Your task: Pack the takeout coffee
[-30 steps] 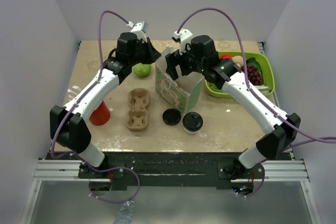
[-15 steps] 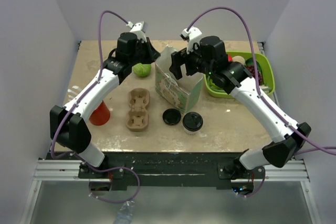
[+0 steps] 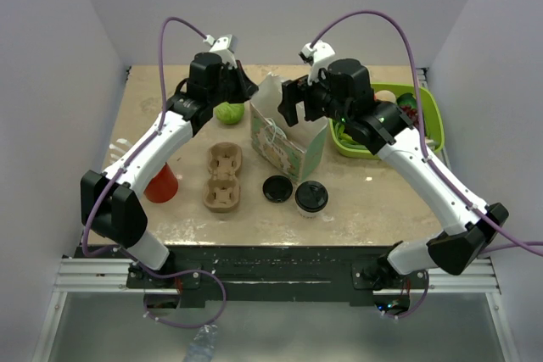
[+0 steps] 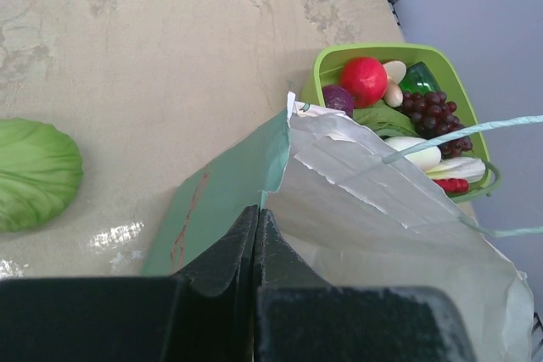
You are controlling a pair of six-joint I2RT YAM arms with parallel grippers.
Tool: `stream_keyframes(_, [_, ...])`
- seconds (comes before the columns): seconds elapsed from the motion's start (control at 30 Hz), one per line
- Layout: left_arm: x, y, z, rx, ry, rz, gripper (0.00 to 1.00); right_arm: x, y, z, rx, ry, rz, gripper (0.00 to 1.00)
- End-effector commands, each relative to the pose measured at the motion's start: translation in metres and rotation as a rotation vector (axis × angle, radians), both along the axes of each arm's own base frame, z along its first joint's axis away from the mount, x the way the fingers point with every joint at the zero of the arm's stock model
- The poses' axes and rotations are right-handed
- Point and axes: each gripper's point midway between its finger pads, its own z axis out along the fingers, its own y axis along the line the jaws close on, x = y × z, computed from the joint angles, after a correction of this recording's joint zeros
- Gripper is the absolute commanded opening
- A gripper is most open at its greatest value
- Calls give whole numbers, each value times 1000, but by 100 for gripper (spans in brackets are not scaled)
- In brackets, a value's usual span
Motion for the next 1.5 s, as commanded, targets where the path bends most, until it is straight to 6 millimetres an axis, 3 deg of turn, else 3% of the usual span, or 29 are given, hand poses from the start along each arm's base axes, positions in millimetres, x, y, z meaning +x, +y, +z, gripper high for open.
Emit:
stream_keyframes(0.0, [3, 4, 33, -33, -73, 29, 0, 3, -24, 2, -23, -9, -126, 94])
stream_keyframes(0.2, [6, 8, 29, -14, -71, 51, 0, -1, -46, 7, -43, -20, -211, 94])
stream_keyframes(0.33, [7, 11, 28, -8, -67, 72, 0, -9, -72, 18, -13, -24, -334, 95])
stream_keyframes(0.47, [9, 17, 29, -7, -63, 108, 0, -33, -90, 38, 96, -55, -369, 95])
stream_keyframes(0.6, [7, 21, 32, -10, -63, 131, 0, -48, -101, 33, 168, -23, -417, 95])
stream_keyframes(0.73, [5, 22, 33, -15, -58, 134, 0, -55, -100, 13, 181, 75, -444, 95])
stream_keyframes(0.87, [6, 27, 32, -7, -59, 163, 0, -60, -83, -9, 184, 171, -389, 95])
stream_keyframes(1.0, [4, 29, 30, 1, -51, 168, 0, -64, -78, -27, 151, 225, -365, 95])
stream_keyframes(1.17, [3, 41, 27, 20, -33, 232, 0, -79, -82, -16, 161, 190, -301, 95])
stream_keyframes(1.27, [0, 43, 30, 24, -44, 236, 0, -99, -81, -16, 143, 172, -194, 96])
stream_keyframes(1.47, [0, 42, 30, 36, -43, 226, 0, -139, -90, -32, 139, 245, -114, 96])
